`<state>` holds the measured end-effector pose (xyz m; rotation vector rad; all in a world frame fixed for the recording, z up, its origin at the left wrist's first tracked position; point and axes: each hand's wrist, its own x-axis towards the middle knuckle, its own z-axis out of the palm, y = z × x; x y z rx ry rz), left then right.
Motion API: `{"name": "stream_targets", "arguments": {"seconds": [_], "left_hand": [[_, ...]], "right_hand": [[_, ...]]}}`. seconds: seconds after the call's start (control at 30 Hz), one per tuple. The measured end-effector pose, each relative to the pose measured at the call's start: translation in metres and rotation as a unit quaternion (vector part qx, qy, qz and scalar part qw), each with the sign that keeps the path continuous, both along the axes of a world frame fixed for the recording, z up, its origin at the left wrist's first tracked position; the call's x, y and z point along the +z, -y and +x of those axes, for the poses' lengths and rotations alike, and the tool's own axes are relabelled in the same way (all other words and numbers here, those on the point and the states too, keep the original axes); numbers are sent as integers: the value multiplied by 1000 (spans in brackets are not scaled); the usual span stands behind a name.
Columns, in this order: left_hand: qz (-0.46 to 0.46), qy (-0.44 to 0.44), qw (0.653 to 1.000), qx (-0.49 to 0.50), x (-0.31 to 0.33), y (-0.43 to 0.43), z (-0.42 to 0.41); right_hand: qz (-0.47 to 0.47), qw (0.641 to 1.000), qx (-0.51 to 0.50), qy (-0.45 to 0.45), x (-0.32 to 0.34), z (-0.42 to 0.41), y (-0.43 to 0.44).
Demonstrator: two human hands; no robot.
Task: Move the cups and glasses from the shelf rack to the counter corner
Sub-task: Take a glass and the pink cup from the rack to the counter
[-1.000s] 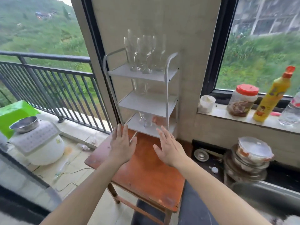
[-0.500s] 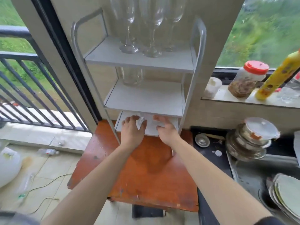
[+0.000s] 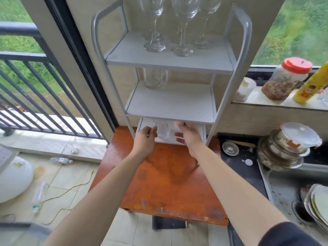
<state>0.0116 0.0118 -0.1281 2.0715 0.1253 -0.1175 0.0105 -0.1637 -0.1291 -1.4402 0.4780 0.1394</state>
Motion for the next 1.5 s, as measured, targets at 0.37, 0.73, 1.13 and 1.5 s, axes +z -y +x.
{"name": "stream_targets", "arguments": {"seconds": [0.37, 0.73, 1.13, 1.5], "left_hand": [[-206, -61, 975, 58, -14, 5, -53], [-178, -21, 979, 92, -41, 40, -144], [-153, -10, 985, -84, -20, 158, -221], [-198, -13, 948, -248, 19, 352, -437]], "right_hand": [[-97, 993, -69, -15, -6, -60, -1], [-158, 969, -192, 19, -39, -174, 13], [-133, 919, -366, 56, -25, -291, 109], [-159, 815, -556, 22, 16, -548, 277]]}}
